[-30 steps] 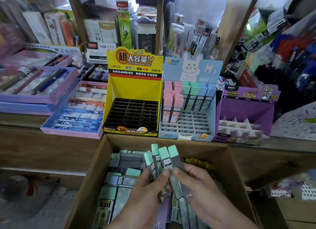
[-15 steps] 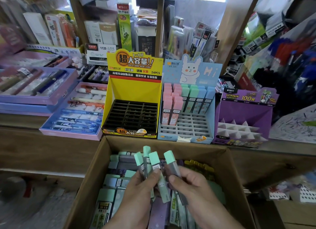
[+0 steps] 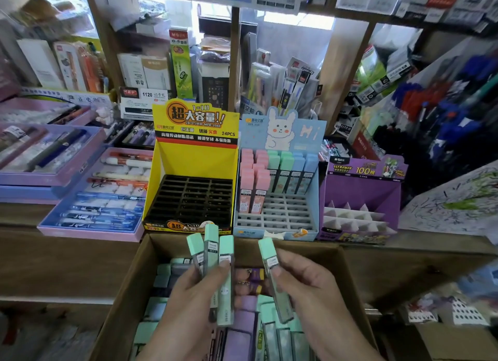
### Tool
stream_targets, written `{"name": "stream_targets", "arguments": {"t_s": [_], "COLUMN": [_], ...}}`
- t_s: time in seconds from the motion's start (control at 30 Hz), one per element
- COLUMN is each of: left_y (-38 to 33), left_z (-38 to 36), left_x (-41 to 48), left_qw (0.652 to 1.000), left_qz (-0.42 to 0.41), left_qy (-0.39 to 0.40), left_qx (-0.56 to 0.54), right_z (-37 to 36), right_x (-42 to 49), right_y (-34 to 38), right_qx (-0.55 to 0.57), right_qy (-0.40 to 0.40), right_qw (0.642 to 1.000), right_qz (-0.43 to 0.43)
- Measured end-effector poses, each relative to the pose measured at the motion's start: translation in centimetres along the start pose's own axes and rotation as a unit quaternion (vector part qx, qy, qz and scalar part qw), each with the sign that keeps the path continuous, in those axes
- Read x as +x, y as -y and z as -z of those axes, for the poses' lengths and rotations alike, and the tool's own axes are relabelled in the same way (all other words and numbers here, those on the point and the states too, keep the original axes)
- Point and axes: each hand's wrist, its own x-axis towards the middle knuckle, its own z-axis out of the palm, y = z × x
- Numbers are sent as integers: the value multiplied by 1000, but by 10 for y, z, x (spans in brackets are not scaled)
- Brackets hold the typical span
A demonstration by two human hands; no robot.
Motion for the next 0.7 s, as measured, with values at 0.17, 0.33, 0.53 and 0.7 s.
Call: {"name": "stream_targets", "arguments": {"t_s": [0.17, 0.33, 0.53, 0.7], "left_y": [2, 0, 3, 1], "left_z": [5, 5, 4, 2], "left_x": [6, 6, 4, 0], "left_qw": [1000, 998, 998, 998], "left_qz": [-21, -47, -49, -45], "left_qy": [-8, -23, -28, -19], "left_qx": [7, 28, 35, 37], "right_z": [10, 19, 25, 24], "right_x": [12, 20, 47, 79], "right_y": [15, 42, 83, 101], "right_qx": [-28, -68, -159, -260], "right_qy": [-66, -82, -90, -113], "right_qw": [997, 991, 960, 921], "right_qz": [27, 77, 211, 266]}}
